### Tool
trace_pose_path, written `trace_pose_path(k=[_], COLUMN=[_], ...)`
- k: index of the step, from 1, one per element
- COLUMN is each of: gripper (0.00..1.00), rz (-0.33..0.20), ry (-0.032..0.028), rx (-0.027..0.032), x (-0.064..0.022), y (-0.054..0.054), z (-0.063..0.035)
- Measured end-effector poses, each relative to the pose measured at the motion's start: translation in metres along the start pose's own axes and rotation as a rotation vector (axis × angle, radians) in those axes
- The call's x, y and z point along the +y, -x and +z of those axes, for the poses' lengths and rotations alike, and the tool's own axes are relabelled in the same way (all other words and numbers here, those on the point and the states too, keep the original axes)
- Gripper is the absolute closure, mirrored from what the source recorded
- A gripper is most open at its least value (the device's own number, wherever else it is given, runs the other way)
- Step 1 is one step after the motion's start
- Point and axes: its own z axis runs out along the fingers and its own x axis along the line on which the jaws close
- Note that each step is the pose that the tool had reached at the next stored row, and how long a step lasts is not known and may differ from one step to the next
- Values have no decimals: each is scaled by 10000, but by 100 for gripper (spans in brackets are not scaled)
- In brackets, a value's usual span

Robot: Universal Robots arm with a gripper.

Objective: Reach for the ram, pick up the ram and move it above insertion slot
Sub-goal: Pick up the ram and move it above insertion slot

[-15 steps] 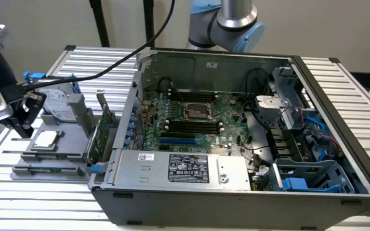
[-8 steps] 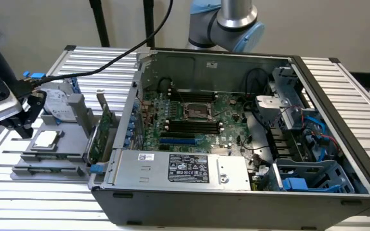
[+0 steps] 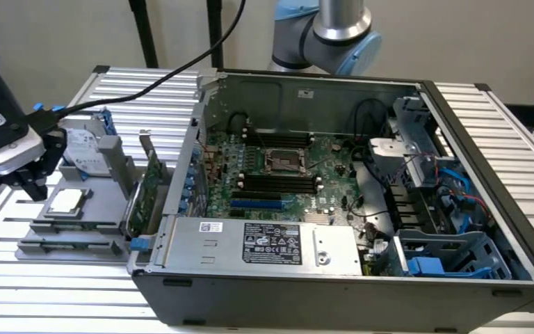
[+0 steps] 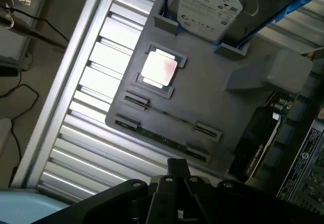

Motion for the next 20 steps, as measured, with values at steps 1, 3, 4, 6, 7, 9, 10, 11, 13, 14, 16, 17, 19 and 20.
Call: trace_pose_path(k=[1, 3, 4, 6, 7, 9, 10, 11, 13, 14, 16, 17, 19, 20], gripper=[89, 89, 89, 89, 89, 89, 89, 89, 89, 89, 89, 89, 89, 89], rz=[-181, -540, -720, -1086, -1275, -1641, -1820, -2001, -2355, -2550, -2910, -3085, -3460, -3641], ry=[1, 3, 4, 5, 6, 8, 9, 10, 11, 12, 14, 15, 16, 17], rx=[3, 9, 13, 19, 24, 30, 34, 38, 44, 48, 55, 58, 65, 69], x=[0, 0, 0, 0, 0, 0, 0, 0, -1, 0, -1, -1, -1, -1], y=[0, 0, 0, 0, 0, 0, 0, 0, 0, 0, 0, 0, 0, 0], z=[2, 6, 8, 12, 14, 18, 20, 22, 26, 28, 33, 35, 41, 43])
